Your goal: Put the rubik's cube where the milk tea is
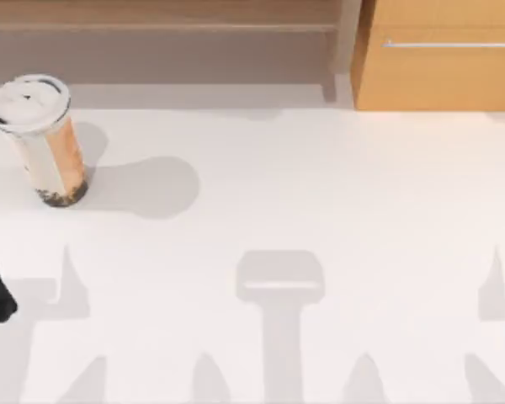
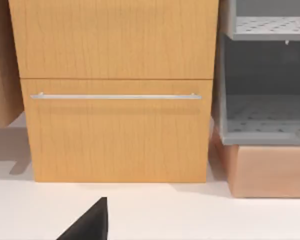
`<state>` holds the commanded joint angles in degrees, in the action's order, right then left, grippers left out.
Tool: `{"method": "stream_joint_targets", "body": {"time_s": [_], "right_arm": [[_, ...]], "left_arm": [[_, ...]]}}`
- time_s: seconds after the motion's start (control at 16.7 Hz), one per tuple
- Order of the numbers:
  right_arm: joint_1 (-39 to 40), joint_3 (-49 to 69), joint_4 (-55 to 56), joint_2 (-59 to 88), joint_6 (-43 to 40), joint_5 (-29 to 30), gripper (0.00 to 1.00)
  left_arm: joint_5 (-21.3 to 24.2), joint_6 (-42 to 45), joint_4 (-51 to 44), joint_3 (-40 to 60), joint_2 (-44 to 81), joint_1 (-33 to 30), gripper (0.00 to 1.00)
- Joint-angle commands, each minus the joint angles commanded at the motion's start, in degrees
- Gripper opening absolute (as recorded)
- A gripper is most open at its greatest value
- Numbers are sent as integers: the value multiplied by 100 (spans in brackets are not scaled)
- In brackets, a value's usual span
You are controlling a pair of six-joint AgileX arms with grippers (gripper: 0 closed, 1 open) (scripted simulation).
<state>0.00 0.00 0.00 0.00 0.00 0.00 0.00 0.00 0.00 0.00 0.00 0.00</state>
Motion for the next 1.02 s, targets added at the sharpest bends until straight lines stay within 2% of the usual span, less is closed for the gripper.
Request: {"method": "stream_joint_targets", "body": {"time_s": [0.24,0.42,0.66,1.02], "right_arm": [[0,0,0,0,0,0,100],[0,0,0,0,0,0,100],[0,0,0,0,0,0,100],[0,0,0,0,0,0,100]], "left_arm": [[-34,18,20,183,186,-66,100],[-151,65,96,879,918,-280,100],[-409,127,280,2399,2681,-698,100],[-962,172,648,5362,5992,-1379,100]]}}
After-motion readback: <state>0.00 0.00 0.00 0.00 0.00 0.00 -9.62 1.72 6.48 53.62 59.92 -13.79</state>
